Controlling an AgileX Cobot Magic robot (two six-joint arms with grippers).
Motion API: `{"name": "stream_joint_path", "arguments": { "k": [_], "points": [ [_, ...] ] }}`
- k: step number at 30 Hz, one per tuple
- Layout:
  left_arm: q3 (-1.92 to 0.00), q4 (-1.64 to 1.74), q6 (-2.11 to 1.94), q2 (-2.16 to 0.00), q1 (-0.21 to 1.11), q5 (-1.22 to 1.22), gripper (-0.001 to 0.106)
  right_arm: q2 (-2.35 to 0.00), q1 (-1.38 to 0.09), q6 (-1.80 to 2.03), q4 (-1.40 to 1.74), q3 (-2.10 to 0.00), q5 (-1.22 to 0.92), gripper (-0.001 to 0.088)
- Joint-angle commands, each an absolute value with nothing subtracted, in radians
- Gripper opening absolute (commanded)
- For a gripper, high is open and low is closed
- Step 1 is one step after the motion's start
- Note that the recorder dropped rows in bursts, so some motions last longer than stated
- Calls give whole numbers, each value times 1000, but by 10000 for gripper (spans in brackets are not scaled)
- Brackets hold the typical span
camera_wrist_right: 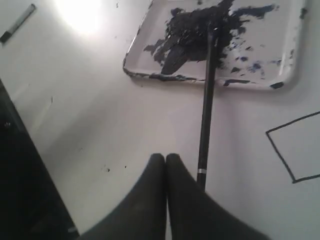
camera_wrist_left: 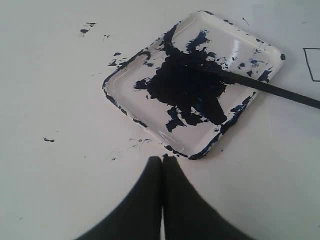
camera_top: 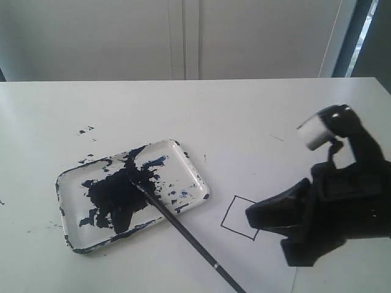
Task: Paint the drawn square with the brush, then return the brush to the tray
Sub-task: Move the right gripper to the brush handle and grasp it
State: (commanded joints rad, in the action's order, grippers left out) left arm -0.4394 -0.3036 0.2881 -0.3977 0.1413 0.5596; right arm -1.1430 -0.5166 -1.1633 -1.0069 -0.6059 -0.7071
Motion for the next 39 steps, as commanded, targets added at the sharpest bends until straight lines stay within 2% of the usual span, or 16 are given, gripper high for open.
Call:
{"name": "stream_joint_path", "arguments": {
  "k": [3, 5, 9, 13, 17, 22, 30, 32, 35, 36, 38, 39],
  "points": [
    [-439, -304, 288, -398, 141, 560, 0, -1148, -549, -1054, -892, -642, -547, 0],
    [-439, -304, 288, -398, 141, 560, 0, -1140, -549, -908, -679, -678, -467, 0],
    [-439, -306, 288, -398, 141, 553, 0, -1140, -552, -610, -152, -731, -477, 0],
    [-439, -306, 288, -398, 141, 551, 0, -1150, -613, -358, 185, -776, -550, 0],
    [-439, -306, 288, -398, 141, 549, 0, -1150, -661, 71, 132, -802, -565, 0],
    [-439, -306, 288, -398, 141, 549, 0, -1176, -771, 0, -25, -804, -589, 0],
    [-439, -306, 288, -398, 141, 549, 0, -1317, -832, -28, -83, -800, -623, 9],
    [-439, -306, 288, -398, 141, 548, 0, -1353, -854, -95, -117, -800, -612, 57],
    [-439, -306, 288, -398, 141, 548, 0, -1414, -891, -216, -170, -800, -551, 221],
    [-439, -306, 288, -398, 141, 548, 0, -1429, -906, -239, -178, -800, -507, 304],
    [-439, -306, 288, -398, 141, 548, 0, -1451, -922, -239, -178, -800, -436, 398],
    [-439, -306, 288, -398, 141, 548, 0, -1459, -927, -239, -178, -800, -394, 415]
  ]
}}
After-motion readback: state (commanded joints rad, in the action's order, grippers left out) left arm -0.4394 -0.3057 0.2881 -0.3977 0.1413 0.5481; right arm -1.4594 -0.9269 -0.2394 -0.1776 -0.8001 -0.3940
